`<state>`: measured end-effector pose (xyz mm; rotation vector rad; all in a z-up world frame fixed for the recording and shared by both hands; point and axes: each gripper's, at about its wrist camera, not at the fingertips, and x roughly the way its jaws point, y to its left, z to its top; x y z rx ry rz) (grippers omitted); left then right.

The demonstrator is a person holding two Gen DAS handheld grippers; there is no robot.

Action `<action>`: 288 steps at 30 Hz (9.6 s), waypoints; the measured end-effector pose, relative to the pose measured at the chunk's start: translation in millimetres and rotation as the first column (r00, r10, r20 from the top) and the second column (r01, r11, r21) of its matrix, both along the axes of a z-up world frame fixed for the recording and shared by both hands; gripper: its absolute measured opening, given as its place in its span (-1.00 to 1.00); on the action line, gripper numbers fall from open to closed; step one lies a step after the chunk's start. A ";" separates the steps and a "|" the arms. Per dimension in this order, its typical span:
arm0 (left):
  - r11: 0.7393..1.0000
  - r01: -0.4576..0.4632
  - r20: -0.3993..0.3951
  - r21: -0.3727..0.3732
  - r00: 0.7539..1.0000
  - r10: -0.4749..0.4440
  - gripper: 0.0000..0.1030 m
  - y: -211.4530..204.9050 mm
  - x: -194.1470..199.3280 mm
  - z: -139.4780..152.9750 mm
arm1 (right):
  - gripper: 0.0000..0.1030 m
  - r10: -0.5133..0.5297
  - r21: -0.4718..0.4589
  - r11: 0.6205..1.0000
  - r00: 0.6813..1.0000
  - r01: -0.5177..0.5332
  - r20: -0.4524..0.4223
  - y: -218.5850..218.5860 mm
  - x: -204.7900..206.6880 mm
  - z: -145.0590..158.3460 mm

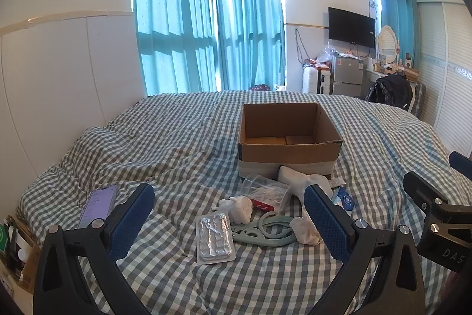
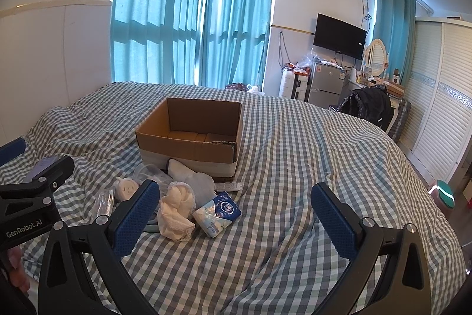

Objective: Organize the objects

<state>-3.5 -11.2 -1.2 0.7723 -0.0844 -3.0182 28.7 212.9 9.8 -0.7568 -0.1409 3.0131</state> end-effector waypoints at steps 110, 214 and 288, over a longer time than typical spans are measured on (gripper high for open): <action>1.000 0.015 0.159 0.005 0.987 -0.016 0.20 -17.8 -67.6 -61.2 | -0.52 0.202 -0.035 0.979 0.958 -0.199 0.204 -1.4 -80.4 -48.0; 0.999 -0.050 0.124 0.021 0.991 0.047 1.00 -27.2 -87.6 -55.8 | 0.72 0.178 -0.032 0.984 0.960 -0.175 0.216 -37.8 -87.9 -45.2; 0.997 0.046 0.174 0.064 0.983 -0.056 0.58 -7.2 -95.2 -71.0 | -0.72 0.248 -0.066 0.969 0.939 -0.239 0.237 -17.3 -93.5 -46.9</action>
